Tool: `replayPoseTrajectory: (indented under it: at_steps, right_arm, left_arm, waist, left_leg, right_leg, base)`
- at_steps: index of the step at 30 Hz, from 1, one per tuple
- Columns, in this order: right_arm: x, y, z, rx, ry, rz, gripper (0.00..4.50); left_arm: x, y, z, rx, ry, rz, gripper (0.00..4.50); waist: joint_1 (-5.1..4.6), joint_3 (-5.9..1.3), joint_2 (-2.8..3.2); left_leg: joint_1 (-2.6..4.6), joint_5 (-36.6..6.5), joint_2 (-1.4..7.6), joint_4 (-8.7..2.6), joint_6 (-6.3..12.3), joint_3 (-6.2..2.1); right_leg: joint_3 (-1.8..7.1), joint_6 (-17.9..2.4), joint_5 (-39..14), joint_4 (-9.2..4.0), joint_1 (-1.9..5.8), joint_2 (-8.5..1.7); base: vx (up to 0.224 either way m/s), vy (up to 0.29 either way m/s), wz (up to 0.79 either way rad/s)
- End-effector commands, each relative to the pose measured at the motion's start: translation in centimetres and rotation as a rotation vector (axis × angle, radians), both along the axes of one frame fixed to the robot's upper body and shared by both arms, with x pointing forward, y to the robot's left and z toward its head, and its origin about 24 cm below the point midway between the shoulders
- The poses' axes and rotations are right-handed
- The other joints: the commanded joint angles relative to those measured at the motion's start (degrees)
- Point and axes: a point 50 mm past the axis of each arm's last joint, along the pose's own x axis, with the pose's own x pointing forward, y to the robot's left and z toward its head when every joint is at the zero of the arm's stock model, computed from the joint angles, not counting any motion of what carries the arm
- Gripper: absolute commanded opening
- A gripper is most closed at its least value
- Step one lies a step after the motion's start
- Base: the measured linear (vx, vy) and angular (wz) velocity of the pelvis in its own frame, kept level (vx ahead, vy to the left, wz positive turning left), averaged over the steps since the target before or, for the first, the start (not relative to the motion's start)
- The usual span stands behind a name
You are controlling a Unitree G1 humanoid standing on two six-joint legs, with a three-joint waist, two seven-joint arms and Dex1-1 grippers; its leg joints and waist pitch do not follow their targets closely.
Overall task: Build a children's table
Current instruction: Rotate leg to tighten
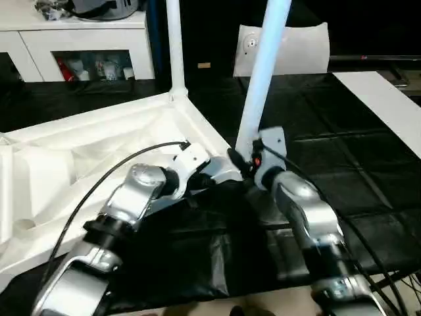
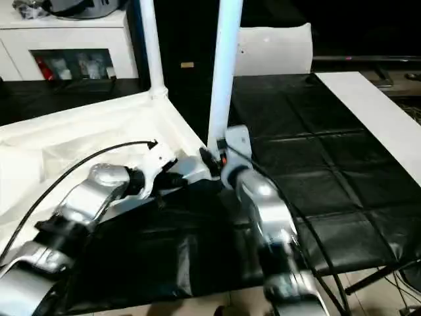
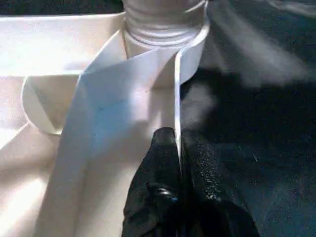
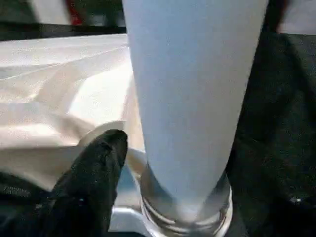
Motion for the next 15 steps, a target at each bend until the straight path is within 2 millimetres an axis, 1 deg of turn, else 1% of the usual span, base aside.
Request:
replayPoseTrajectory:
  at_steps: [1,2,3,4,5,6,7,9,10,11,12,13,14,15]
  right_arm:
    - [-0.8,0.6,1.8,0.046,-0.103,0.144,3.62]
    - [-0.9,0.5,1.9,0.046,-0.106,0.148,3.62]
    - [-1.1,0.0,1.9,0.039,-0.113,0.173,3.62]
    - [-1.6,-0.6,2.0,0.026,-0.122,0.217,3.77]
    - [-1.6,-0.6,2.0,0.026,-0.122,0.217,3.93]
    - [-2.1,-1.3,2.0,0.008,-0.119,0.266,4.00]
    - [-2.7,-2.4,2.0,-0.014,-0.106,0.335,4.03]
    - [-3.2,-3.4,1.9,-0.035,-0.086,0.389,4.16]
    - [-3.3,-3.7,1.9,-0.043,-0.077,0.409,4.29]
    - [-3.7,-4.3,1.9,-0.060,-0.058,0.475,4.41]
    - [-4.0,-4.6,1.9,-0.075,-0.040,0.534,4.41]
    - [-4.2,-4.9,2.0,-0.085,-0.027,0.583,4.41]
    - [-4.3,-5.1,2.0,-0.091,-0.019,0.610,4.41]
    - [-4.3,-5.2,2.1,-0.090,-0.017,0.620,4.41]
  left_arm:
    - [-0.6,-0.7,0.7,-0.049,-0.056,-0.129,0.00]
    - [-0.6,-0.7,0.7,-0.050,-0.055,-0.133,0.00]
    - [-0.6,-0.5,0.6,-0.048,-0.046,-0.134,0.00]
    - [-0.8,-0.2,0.6,-0.037,-0.048,-0.168,0.00]
    - [-0.8,-0.2,0.6,-0.037,-0.048,-0.168,0.00]
    - [-1.0,0.2,0.4,-0.022,-0.039,-0.196,0.00]
    - [-1.3,0.7,0.4,-0.005,-0.035,-0.263,0.00]
    - [-1.5,1.1,0.4,0.003,-0.023,-0.315,0.00]
    - [-1.6,1.3,0.4,0.005,-0.018,-0.333,0.00]
    - [-1.8,1.4,0.4,0.010,-0.002,-0.383,0.00]
    - [-2.1,1.6,0.5,0.019,0.012,-0.425,0.00]
    - [-2.3,1.6,0.5,0.029,0.024,-0.465,0.00]
    - [-2.4,1.7,0.5,0.035,0.031,-0.489,0.00]
    - [-2.4,1.7,0.5,0.037,0.033,-0.496,0.00]
  waist:
    - [0.24,-3.74,0.26]
    - [0.29,-3.69,0.26]
    - [0.20,-3.56,0.24]
    - [0.23,-3.57,0.25]
    - [0.29,-3.43,0.26]
    - [0.28,-3.45,0.25]
    - [0.58,-3.50,0.29]
    - [0.84,-3.50,0.10]
    - [0.89,-3.54,0.04]
    - [0.94,-3.50,0.03]
    - [1.00,-3.52,-0.03]
    - [1.33,-3.43,0.08]
    - [1.44,-3.46,0.03]
    - [1.66,-3.43,0.04]
  left_leg:
    - [-0.59,-7.28,-0.89,-3.58,3.16,1.44]
    - [-0.46,-7.68,-0.86,-3.61,3.06,1.41]
    - [-0.51,-8.39,-0.89,-3.66,2.89,1.41]
    - [-0.44,-8.63,-0.87,-3.64,2.79,1.45]
    - [-0.46,-9.14,-0.94,-3.64,2.79,1.48]
    - [-0.42,-9.36,-0.93,-3.63,2.76,1.51]
    - [-0.25,-9.56,-0.88,-3.61,3.07,1.41]
    - [-0.39,-9.52,-0.89,-3.57,3.76,1.49]
    - [-0.51,-9.33,-0.88,-3.56,3.77,1.48]
    - [-0.47,-9.36,-0.90,-3.56,3.70,1.48]
    - [-0.46,-9.48,-0.93,-3.53,3.73,1.50]
    - [-0.24,-9.94,-0.66,-3.54,4.03,1.48]
    - [-0.30,-9.81,-0.60,-3.55,4.00,1.46]
    - [-0.22,-9.86,-0.55,-3.55,3.88,1.52]
  right_leg:
    - [2.04,-8.90,-13.90,-3.73,5.00,-2.72]
    - [2.01,-8.58,-14.64,-3.80,4.93,-2.69]
    - [1.99,-8.10,-16.39,-3.97,4.91,-2.67]
    - [2.00,-7.86,-17.20,-4.02,4.76,-2.70]
    - [2.03,-7.29,-18.58,-4.30,4.74,-2.63]
    - [2.03,-7.17,-19.14,-4.31,4.62,-2.67]
    - [2.01,-6.56,-20.02,-4.49,4.63,-2.67]
    - [2.03,-6.58,-19.83,-4.44,4.66,-2.60]
    - [1.99,-6.69,-19.96,-4.37,4.66,-2.68]
    - [1.94,-6.68,-20.43,-4.44,4.56,-2.67]
    - [1.89,-6.57,-20.95,-4.51,4.57,-2.68]
    - [1.94,-6.76,-21.57,-4.58,4.38,-2.74]
    - [1.97,-6.86,-21.38,-4.48,4.42,-2.79]
    - [2.00,-7.13,-21.11,-4.45,4.25,-2.80]
  base:
    - [0.000,0.000,0.00]
    - [0.000,0.000,0.00]
    - [0.000,0.000,0.00]
    - [0.000,0.000,0.00]
    - [0.000,0.000,0.00]
    - [0.000,0.000,0.00]
    - [0.000,0.000,0.00]
    - [0.000,0.000,0.00]
    - [0.000,0.000,0.00]
    - [0.000,0.000,0.00]
    - [0.000,0.000,0.00]
    - [0.000,0.000,0.00]
    - [0.000,0.000,0.00]
    - [0.000,0.000,0.00]
